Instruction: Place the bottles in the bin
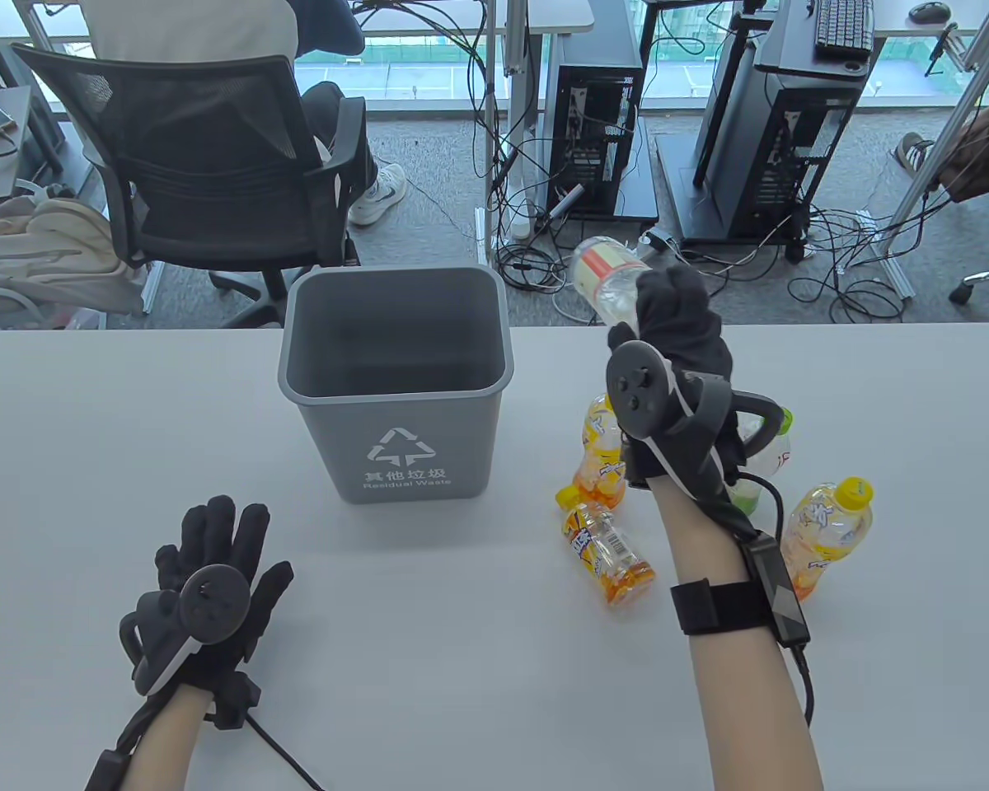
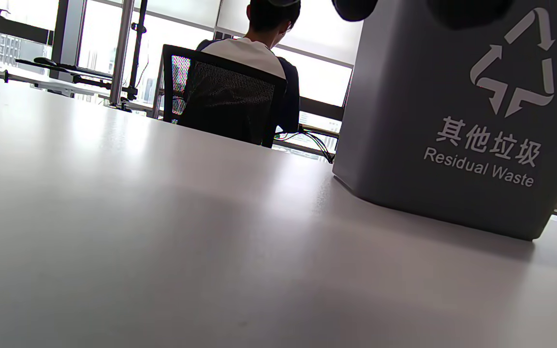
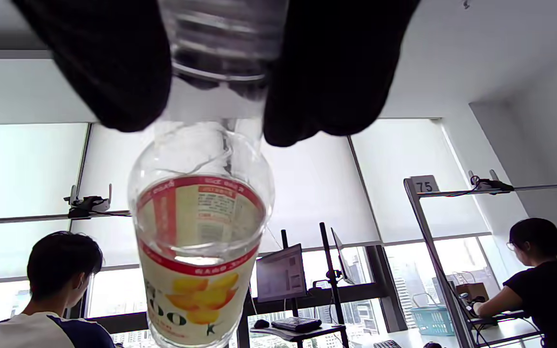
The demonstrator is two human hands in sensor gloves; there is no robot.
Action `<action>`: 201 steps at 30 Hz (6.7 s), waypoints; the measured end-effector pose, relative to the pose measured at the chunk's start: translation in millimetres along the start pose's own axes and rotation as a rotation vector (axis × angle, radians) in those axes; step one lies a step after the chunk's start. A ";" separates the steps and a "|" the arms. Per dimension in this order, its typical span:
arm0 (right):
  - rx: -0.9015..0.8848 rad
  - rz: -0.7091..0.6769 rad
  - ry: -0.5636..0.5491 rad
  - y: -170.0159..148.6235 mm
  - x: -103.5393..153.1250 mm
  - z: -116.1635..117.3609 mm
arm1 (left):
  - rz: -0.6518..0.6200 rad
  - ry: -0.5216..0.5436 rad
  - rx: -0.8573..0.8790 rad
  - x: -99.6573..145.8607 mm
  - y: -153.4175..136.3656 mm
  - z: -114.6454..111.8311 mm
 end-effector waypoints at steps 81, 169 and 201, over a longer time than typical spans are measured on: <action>0.023 -0.068 0.506 -6.2 104.2 95.3 | 0.029 -0.033 -0.023 -0.8 -0.4 -1.5; -0.086 0.077 0.113 -17.2 -5.1 48.5 | 0.128 -0.049 -0.096 -0.7 -17.5 0.6; -0.030 -0.187 0.197 93.6 33.5 79.6 | 0.135 -0.045 -0.069 -1.0 -21.0 1.8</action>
Point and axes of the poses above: the tracker on the back of each hand, its own y axis roughly to the thumb side, its own x axis roughly from the fingertips to the wrist, z = x × y, the point moved 3 cm from there along -x, roughly from the wrist to the fingertips, and after that the axes turned 10 degrees about x, right-handed, at the moved point
